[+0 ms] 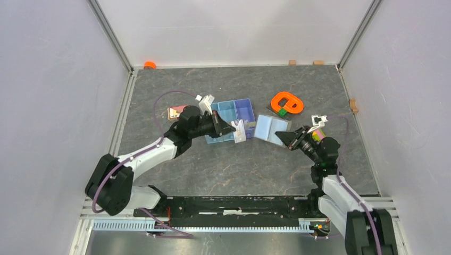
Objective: Take the credit cards out of the card holder
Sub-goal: Place the credit card in the storage box.
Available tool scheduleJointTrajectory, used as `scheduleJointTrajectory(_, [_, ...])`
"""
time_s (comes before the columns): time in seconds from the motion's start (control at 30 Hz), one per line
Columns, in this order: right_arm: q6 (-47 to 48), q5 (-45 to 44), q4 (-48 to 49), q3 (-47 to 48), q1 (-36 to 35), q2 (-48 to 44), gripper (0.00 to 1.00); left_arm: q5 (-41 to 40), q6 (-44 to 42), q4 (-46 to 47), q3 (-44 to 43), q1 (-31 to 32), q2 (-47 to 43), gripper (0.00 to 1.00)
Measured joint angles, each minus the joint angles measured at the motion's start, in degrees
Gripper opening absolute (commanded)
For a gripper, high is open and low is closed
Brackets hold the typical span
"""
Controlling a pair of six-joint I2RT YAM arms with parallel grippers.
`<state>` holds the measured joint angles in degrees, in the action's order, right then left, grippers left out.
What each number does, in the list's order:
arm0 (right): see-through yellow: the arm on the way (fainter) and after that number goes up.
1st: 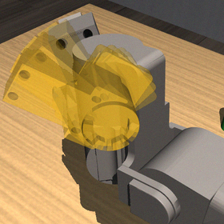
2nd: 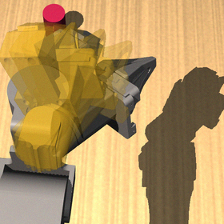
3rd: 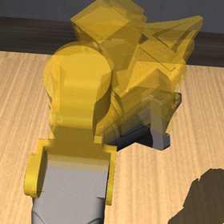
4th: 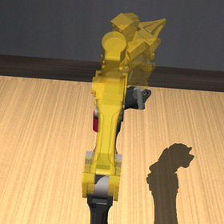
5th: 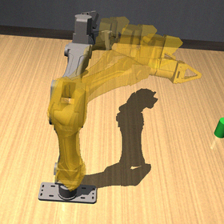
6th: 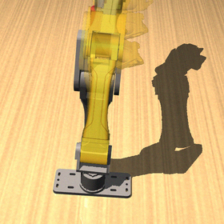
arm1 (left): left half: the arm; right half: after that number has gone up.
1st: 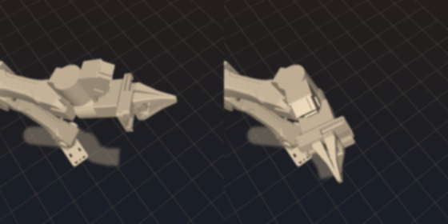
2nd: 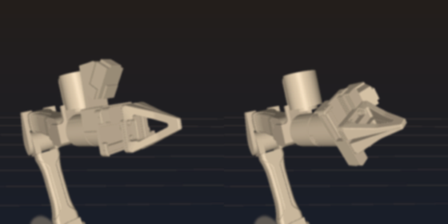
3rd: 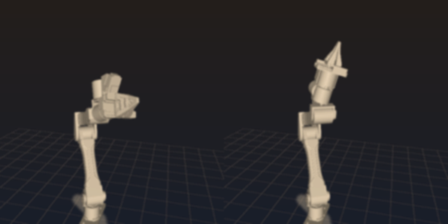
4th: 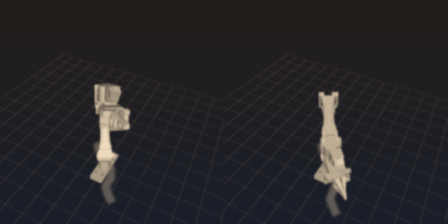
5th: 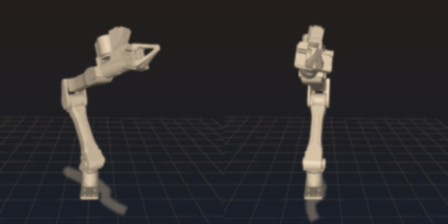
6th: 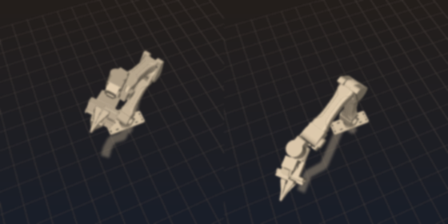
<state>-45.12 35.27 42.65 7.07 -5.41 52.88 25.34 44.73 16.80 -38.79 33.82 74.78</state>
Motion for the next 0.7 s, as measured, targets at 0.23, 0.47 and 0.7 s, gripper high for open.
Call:
scheduleJointTrajectory(0.23, [7.8, -14.9, -20.8, 2.1, 2.4, -16.1, 0.0, -5.4, 0.6, -3.2, -9.2, 0.0, 10.7, 0.02])
scheduleJointTrajectory(0.47, [11.0, -27.7, -30.8, 2.6, 2.6, -27.5, 0.0, -8.2, 1.6, -6.1, -18.9, 0.0, 23.3, 0.02])
scheduleJointTrajectory(0.7, [11.4, -28.7, -32.1, 2.6, 2.6, -24.3, 0.0, -11.3, 1.7, -10.3, -25.7, -0.1, 27.6, 0.03])
